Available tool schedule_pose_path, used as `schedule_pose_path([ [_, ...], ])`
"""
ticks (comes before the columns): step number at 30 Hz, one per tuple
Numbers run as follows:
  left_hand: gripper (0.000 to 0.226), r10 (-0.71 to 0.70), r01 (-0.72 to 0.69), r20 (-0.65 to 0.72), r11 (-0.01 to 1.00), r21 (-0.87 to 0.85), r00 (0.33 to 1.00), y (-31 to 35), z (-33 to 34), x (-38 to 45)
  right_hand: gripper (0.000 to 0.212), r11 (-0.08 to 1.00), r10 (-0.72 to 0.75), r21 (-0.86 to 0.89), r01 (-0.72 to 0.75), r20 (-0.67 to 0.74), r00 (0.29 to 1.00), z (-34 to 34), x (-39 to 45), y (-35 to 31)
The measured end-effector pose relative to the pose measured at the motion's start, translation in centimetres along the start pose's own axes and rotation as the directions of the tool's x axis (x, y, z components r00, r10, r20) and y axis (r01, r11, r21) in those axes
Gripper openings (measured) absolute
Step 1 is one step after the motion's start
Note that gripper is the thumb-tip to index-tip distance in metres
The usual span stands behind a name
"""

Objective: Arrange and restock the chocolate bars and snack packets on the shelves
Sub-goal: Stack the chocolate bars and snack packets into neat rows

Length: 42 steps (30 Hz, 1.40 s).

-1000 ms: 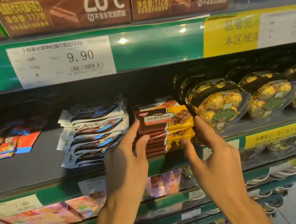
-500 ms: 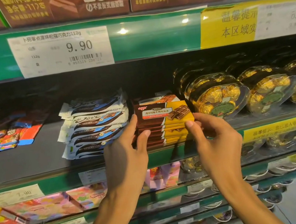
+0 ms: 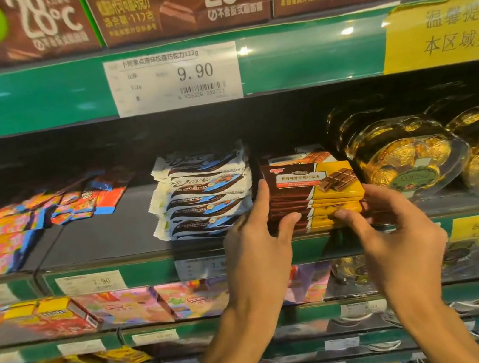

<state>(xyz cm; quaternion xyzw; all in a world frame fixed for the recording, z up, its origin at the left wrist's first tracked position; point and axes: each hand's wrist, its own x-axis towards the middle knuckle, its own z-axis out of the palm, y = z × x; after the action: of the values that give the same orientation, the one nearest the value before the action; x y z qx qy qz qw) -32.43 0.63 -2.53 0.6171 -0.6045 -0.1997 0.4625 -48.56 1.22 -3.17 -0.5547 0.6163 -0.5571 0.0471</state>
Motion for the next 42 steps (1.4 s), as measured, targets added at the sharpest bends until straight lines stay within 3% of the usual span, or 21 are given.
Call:
schedule_pose_path([
  [8, 0.074, -0.006, 0.005, 0.024, 0.999, 0.037, 1.0, 0.4, -0.5, 0.0, 0.042, 0.999, -0.044, -0.005, 0.044, -0.025, 0.999, -0.4, 0.0, -0.5],
  [11, 0.064, 0.027, -0.027, 0.018, 0.999, 0.033, 0.999, 1.3, -2.1, -0.2, 0.03, 0.982, -0.188, 0.006, 0.188, 0.009, 0.982, -1.2, -0.2, -0.6],
  [16, 0.042, 0.186, -0.145, -0.136, 0.954, 0.263, 0.973, 1.5, -6.1, 0.1, 0.022, 0.947, -0.319, 0.033, 0.319, 0.191, 0.928, -1.3, 0.1, -3.8],
  [23, 0.04, 0.212, -0.136, -0.091, 0.845, 0.518, 0.973, -2.3, -14.7, 3.4, 0.029, 0.851, -0.452, -0.069, 0.521, 0.41, 0.792, 2.9, 0.3, -11.0],
  [29, 0.05, 0.204, -0.157, -0.014, 0.793, 0.589, 0.979, -9.4, -22.8, 8.6, 0.043, 0.799, -0.412, -0.165, 0.578, 0.55, 0.726, 9.9, 0.1, -17.7],
  [34, 0.062, 0.215, -0.187, 0.063, 0.624, 0.759, 0.974, -15.8, -27.1, 13.0, 0.044, 0.738, -0.364, -0.248, 0.628, 0.637, 0.679, 16.4, -1.1, -21.2],
  [37, 0.087, 0.07, -0.161, 0.149, 0.591, 0.79, 0.986, -17.8, -28.1, 15.1, 0.041, 0.71, -0.352, -0.25, 0.658, 0.684, 0.639, 20.8, -1.5, -22.4],
  [40, 0.076, -0.108, -0.136, 0.23, 0.542, 0.829, 0.967, -18.9, -28.2, 16.5, 0.038, 0.697, -0.273, -0.274, 0.663, 0.753, 0.599, 24.9, -1.5, -22.8],
  [42, 0.073, -0.108, -0.142, 0.236, 0.542, 0.828, 0.966, -19.3, -28.2, 17.1, 0.042, 0.705, -0.202, -0.275, 0.654, 0.805, 0.557, 27.5, -1.4, -22.5],
])
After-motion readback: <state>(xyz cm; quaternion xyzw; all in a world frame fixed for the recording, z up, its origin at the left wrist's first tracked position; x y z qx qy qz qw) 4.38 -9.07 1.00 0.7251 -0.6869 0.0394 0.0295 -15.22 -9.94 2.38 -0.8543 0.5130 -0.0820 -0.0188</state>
